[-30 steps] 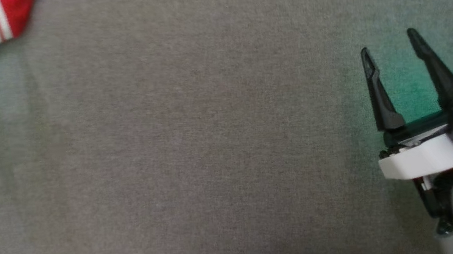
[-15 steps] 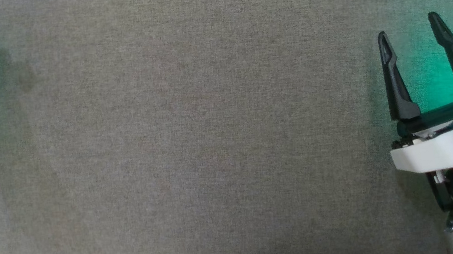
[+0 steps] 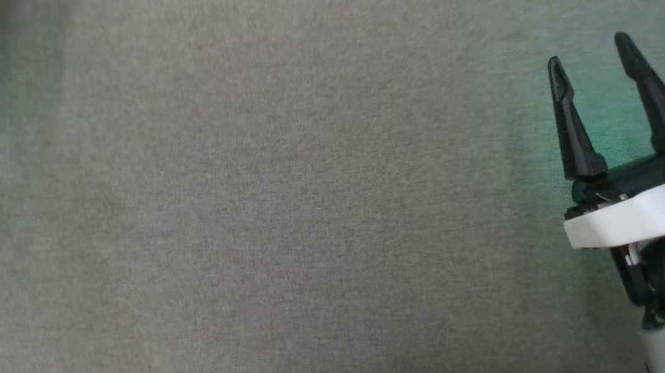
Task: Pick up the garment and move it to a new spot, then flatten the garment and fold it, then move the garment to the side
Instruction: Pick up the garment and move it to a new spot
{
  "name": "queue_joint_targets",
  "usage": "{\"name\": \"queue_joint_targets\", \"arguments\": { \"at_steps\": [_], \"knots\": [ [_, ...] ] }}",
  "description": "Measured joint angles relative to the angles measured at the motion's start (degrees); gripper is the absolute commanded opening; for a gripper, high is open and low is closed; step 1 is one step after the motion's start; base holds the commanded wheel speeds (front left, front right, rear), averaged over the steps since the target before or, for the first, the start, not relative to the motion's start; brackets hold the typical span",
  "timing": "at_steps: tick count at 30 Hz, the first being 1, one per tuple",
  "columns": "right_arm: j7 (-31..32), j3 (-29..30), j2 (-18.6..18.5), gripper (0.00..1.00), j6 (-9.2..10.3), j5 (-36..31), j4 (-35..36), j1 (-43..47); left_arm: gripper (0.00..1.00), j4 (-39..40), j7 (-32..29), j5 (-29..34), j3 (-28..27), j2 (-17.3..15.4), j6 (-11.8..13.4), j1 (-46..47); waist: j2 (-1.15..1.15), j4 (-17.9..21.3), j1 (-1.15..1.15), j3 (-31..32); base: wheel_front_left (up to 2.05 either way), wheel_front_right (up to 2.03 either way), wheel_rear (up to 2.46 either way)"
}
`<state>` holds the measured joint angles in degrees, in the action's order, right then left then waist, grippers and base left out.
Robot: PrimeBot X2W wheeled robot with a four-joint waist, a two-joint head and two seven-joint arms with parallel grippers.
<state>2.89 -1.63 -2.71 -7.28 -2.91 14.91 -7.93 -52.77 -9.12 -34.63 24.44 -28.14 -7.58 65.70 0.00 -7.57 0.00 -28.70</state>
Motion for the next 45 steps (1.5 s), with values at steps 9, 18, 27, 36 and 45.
{"name": "queue_joint_targets", "arguments": {
  "at_steps": [9,18,27,36,45],
  "knots": [
    [-4.6,0.7,0.0,1.00,0.00,5.8,-8.4,0.8,0.00,9.3,-1.1,-0.1,4.4,-1.0,0.0,1.0,0.00,3.4,-0.01,10.8,0.00,0.00,0.00],
    [-8.5,1.6,0.1,1.00,0.00,9.6,-15.3,4.6,0.00,20.3,-3.5,-4.2,5.8,6.2,0.6,1.7,0.00,9.6,-0.01,19.7,0.00,0.00,0.00],
    [-11.1,2.3,0.1,1.00,0.00,11.5,-19.3,5.0,0.00,29.1,-0.9,-11.0,5.8,18.8,5.2,-2.6,0.01,13.4,-0.01,21.7,0.00,0.00,0.00],
    [-12.5,2.3,0.1,1.00,0.00,12.0,-22.6,4.9,0.00,20.4,8.8,-16.7,3.6,20.3,8.3,-31.1,0.00,12.9,0.01,19.3,0.00,0.00,0.00],
    [-12.6,2.6,0.1,1.00,0.00,11.7,-23.5,3.5,0.00,11.4,16.8,-17.7,1.3,21.1,8.6,-35.5,0.00,12.0,0.01,18.3,0.00,0.00,0.00]
  ]
}}
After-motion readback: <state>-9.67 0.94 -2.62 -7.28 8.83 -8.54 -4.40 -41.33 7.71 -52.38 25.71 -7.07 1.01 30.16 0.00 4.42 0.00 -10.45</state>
